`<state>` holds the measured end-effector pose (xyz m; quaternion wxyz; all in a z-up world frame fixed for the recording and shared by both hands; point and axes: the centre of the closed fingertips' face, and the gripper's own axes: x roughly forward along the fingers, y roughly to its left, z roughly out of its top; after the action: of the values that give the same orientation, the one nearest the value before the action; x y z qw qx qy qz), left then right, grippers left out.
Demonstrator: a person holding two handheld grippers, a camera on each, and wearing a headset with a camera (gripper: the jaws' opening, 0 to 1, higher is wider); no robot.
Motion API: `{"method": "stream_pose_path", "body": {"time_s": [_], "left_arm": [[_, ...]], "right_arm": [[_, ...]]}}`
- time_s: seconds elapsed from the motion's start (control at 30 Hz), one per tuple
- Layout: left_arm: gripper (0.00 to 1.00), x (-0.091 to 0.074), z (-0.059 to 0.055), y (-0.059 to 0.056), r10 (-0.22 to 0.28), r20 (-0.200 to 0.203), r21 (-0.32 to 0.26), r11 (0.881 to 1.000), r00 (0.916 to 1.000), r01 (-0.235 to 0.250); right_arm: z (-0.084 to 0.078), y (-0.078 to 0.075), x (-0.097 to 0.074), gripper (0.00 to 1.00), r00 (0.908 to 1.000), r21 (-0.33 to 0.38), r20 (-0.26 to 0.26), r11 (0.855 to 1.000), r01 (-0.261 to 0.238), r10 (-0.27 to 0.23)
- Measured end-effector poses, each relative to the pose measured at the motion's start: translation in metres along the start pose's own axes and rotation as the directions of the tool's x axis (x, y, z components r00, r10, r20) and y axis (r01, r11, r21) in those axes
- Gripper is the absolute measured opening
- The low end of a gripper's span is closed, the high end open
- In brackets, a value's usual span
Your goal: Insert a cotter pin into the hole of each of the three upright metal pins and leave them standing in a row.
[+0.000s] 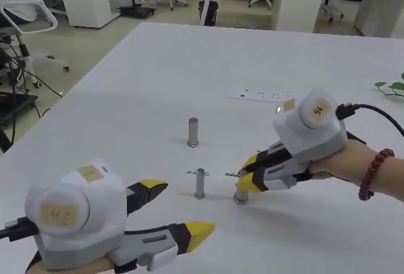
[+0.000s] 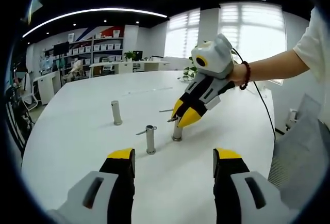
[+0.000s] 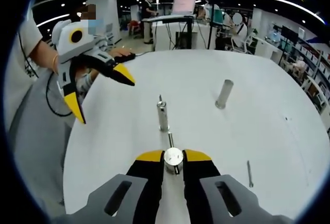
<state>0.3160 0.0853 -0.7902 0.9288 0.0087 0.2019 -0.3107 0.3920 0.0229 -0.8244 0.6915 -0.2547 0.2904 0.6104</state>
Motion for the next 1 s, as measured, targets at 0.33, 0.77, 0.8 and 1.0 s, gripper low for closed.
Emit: {"method": "stream_pose_path", "body": {"time_s": [0.33,0.77,0.8,1.0], "left_arm": [[0.62,-0.002,0.004,0.005,0.017,0.009,0.015,1.000,0.9998,-0.017],[0.70,-0.005,0.004,0.005,0.013,0.011,0.000,1.000,0.9998,-0.013],[0.70,-0.005,0.005,0.006,0.015,0.016,-0.006,1.000,0.9998,-0.015],[0.74,-0.005,0.006,0.005,0.013,0.021,-0.008,1.000,0.9997,-0.013]], "right_arm": [[0.008,0.003,-0.005,0.26,0.9969,0.072,0.079,0.997,-0.004,-0.001],[0.045,-0.011,-0.008,0.35,0.9858,0.125,0.167,0.992,-0.005,-0.016],[0.047,-0.012,-0.007,0.36,0.9853,0.127,0.170,0.992,-0.001,-0.021],[0.059,-0.024,-0.001,0.37,0.9777,0.122,0.196,0.991,0.051,-0.074]]}}
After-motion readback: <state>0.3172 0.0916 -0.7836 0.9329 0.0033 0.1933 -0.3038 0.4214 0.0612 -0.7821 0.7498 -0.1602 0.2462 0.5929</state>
